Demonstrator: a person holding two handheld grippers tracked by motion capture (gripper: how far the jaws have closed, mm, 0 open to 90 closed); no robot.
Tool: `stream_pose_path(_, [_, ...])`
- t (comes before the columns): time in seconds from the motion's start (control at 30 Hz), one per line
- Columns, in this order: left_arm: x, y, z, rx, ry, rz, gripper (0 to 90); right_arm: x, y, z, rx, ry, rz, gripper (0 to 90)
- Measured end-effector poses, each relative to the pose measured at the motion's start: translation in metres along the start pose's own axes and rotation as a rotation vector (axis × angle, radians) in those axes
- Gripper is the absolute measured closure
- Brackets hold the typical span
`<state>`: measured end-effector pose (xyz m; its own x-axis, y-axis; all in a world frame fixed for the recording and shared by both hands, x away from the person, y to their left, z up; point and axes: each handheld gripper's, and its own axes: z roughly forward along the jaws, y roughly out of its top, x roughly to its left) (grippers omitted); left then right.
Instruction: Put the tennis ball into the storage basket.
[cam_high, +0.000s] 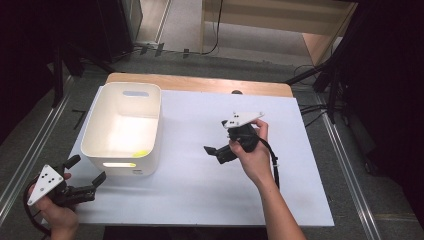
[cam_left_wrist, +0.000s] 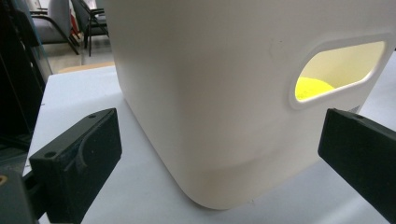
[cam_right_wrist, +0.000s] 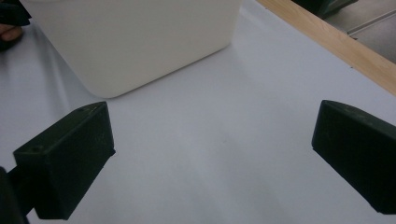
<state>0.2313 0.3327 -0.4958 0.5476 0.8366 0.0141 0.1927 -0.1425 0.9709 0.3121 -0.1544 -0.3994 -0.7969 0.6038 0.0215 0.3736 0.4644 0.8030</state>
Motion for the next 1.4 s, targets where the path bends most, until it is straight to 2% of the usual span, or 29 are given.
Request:
stream_pose_path(0.3, [0.0, 0.0, 0.0, -0.003, 0.0, 0.0, 0.0, -0.007, -0.026, -0.015, -0.026, -0.031, 0.05, 0.0])
stream_pose_path(0.7, [0.0, 0.0, 0.0, -0.002, 0.0, 0.001, 0.0, -0.016, -0.062, -0.036, -0.066, -0.086, 0.091, 0.0])
stream_pose_path(1.4, [0.0, 0.0, 0.0, 0.001, 0.002, 0.005, 0.0, -0.025, -0.109, -0.063, -0.135, -0.151, 0.162, 0.0])
